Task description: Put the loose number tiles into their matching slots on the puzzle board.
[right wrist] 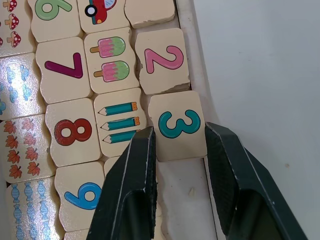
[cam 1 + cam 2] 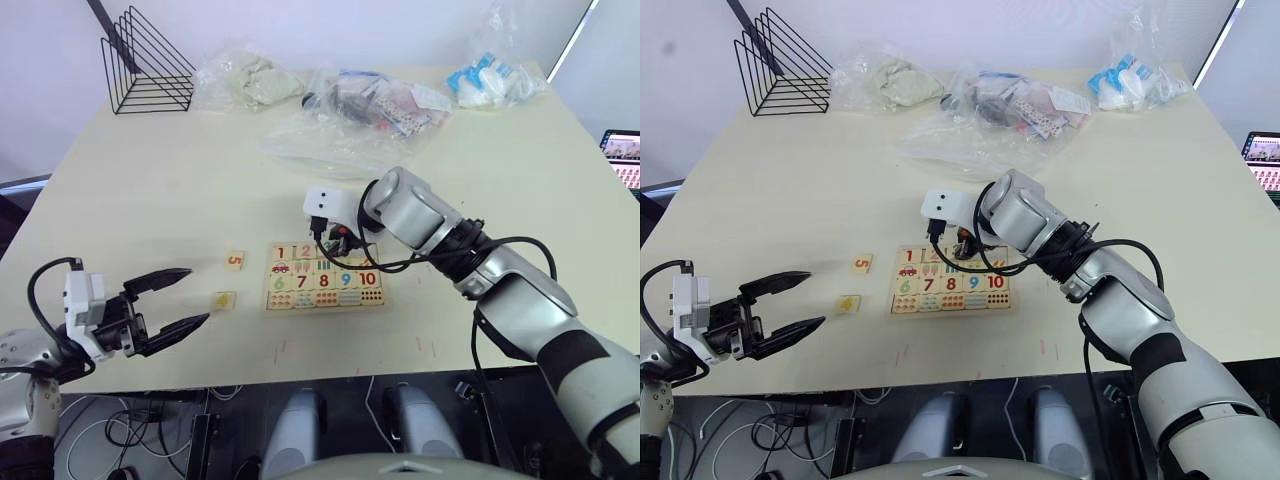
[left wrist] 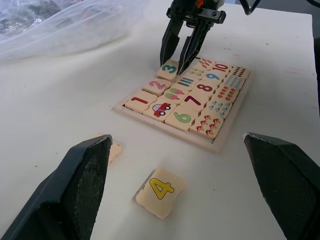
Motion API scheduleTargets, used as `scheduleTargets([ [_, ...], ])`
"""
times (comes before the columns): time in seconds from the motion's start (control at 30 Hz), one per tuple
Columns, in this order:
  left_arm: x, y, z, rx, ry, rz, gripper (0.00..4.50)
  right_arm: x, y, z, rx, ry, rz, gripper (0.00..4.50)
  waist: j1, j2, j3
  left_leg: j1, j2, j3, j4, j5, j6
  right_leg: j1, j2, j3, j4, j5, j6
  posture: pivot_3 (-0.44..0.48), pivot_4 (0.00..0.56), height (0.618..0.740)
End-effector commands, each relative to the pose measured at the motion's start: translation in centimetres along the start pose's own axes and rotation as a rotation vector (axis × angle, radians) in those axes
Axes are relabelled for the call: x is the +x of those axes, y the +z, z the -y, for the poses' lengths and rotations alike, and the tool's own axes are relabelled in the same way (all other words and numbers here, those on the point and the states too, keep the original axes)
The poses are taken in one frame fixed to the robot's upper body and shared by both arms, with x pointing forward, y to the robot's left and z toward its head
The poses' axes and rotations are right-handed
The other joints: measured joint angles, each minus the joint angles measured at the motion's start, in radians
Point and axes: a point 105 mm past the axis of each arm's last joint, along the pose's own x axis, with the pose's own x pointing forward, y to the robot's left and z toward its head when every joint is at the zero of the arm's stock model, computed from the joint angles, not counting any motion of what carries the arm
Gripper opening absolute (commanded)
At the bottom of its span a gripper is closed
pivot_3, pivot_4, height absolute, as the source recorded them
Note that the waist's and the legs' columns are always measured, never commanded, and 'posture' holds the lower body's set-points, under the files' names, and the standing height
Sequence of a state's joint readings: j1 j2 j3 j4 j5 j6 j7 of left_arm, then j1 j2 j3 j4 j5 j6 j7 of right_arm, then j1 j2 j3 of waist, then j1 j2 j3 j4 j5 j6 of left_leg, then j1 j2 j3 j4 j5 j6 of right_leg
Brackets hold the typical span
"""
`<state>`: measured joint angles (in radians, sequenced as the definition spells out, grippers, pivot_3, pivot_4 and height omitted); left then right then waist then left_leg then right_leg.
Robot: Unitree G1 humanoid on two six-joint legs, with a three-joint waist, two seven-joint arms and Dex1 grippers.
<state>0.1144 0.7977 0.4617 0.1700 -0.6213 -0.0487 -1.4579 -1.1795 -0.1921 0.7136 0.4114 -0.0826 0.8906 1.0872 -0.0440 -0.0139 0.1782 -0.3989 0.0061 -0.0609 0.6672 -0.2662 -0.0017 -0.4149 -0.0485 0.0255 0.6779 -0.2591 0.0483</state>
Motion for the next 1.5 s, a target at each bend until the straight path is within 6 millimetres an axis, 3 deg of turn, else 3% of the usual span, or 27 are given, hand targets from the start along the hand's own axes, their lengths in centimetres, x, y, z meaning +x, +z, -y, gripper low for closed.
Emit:
scheduleTargets([
  [0.03, -0.13, 1.07, -0.24, 0.041, 0.006, 0.011, 4.50, -0.07, 0.49, -0.22, -0.036, 0.002, 0.010, 0.87, 0.000, 0.000, 0.000, 0.000, 0.000, 0.000, 0.000, 0.000, 0.000, 0.000, 0.000, 0.000, 0.000, 0.000, 0.000, 0.000, 0.150, 0.740],
  [1.03, 0.05, 1.24, -0.16, 0.043, 0.010, 0.014, 4.50, 0.54, 0.70, -0.60, -0.074, 0.027, 0.028, 0.87, -0.001, 0.000, 0.000, 0.000, 0.000, 0.000, 0.000, 0.000, 0.000, 0.000, 0.000, 0.000, 0.000, 0.000, 0.000, 0.000, 0.150, 0.740],
  [1.07, 0.06, 1.24, -0.17, 0.043, 0.010, 0.014, 4.50, 0.52, 0.67, -0.62, -0.078, 0.028, 0.027, 1.88, -0.001, 0.000, 0.000, 0.000, 0.000, 0.000, 0.000, 0.000, 0.000, 0.000, 0.000, 0.000, 0.000, 0.000, 0.000, 0.000, 0.150, 0.740],
  [1.2, 0.04, 1.19, -0.17, 0.043, 0.010, 0.014, 4.50, 0.36, 0.63, -0.62, -0.083, 0.031, 0.028, 3.32, -0.001, 0.000, 0.000, 0.000, 0.000, 0.000, 0.000, 0.000, 0.000, 0.000, 0.000, 0.000, 0.000, 0.000, 0.000, 0.000, 0.150, 0.740],
  [1.5, 0.12, 1.09, -0.22, 0.042, 0.007, 0.016, 4.50, -0.37, 0.69, 0.02, -0.089, 0.022, 0.033, 3.32, 0.000, 0.000, 0.000, 0.000, 0.000, 0.000, -0.001, 0.000, 0.000, 0.000, 0.000, 0.000, 0.000, 0.000, 0.000, 0.000, 0.150, 0.740],
])
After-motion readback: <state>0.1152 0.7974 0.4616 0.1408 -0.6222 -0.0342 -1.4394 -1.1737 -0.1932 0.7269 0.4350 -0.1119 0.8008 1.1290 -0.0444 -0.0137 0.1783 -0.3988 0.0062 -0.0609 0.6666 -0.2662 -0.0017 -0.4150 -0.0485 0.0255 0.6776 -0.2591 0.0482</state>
